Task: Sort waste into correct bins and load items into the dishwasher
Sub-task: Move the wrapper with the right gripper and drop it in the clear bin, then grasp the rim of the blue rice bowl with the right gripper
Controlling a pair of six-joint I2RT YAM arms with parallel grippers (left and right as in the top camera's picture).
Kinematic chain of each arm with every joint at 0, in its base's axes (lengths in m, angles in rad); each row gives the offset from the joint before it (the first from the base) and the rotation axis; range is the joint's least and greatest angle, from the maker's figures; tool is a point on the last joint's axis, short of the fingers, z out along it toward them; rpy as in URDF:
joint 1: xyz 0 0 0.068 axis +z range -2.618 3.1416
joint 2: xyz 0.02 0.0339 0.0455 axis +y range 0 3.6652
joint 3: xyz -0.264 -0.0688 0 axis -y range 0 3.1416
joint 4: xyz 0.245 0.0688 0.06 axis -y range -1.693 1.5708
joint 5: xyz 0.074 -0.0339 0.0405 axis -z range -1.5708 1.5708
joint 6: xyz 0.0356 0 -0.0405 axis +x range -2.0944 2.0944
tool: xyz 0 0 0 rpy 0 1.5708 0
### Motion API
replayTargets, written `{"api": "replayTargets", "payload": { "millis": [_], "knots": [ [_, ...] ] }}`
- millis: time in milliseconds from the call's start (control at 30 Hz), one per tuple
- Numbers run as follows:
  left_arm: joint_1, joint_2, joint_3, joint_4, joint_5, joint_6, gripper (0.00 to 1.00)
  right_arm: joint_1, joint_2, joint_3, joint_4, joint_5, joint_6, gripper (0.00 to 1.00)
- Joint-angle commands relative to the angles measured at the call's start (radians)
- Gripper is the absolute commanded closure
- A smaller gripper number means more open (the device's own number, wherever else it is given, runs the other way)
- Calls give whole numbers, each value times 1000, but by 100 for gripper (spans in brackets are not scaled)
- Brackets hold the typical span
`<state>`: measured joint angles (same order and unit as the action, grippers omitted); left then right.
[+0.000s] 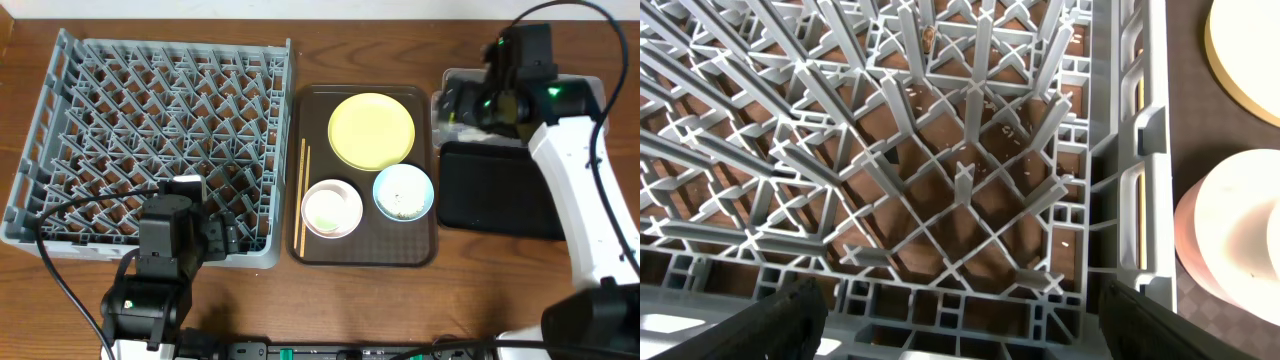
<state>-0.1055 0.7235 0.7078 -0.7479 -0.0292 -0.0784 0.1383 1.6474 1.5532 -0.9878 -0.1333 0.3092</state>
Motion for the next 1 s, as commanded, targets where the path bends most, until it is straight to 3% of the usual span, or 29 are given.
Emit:
{"api": "replayTargets", "payload": {
  "millis": [0, 133, 400, 633, 833, 967],
  "knots": [
    [6, -6, 25, 0, -5, -5, 10, 93, 10, -5, -61, -91, -127, 9],
    [6, -6, 25, 0, -5, -5, 10, 203, 41, -23, -106, -7, -113, 22],
    [6, -6, 25, 0, -5, -5, 10, 352, 164, -79, -88, 122, 94, 30],
    [6, -6, 25, 0, -5, -5, 10, 393, 270, -79, -56, 122, 188, 46],
    [6, -6, 25, 0, -4, -5, 10, 409, 352, -79, -10, 123, 205, 51],
    [6, -6, 25, 0, -5, -5, 10, 408, 389, -79, -10, 126, 238, 67]
  ]
}}
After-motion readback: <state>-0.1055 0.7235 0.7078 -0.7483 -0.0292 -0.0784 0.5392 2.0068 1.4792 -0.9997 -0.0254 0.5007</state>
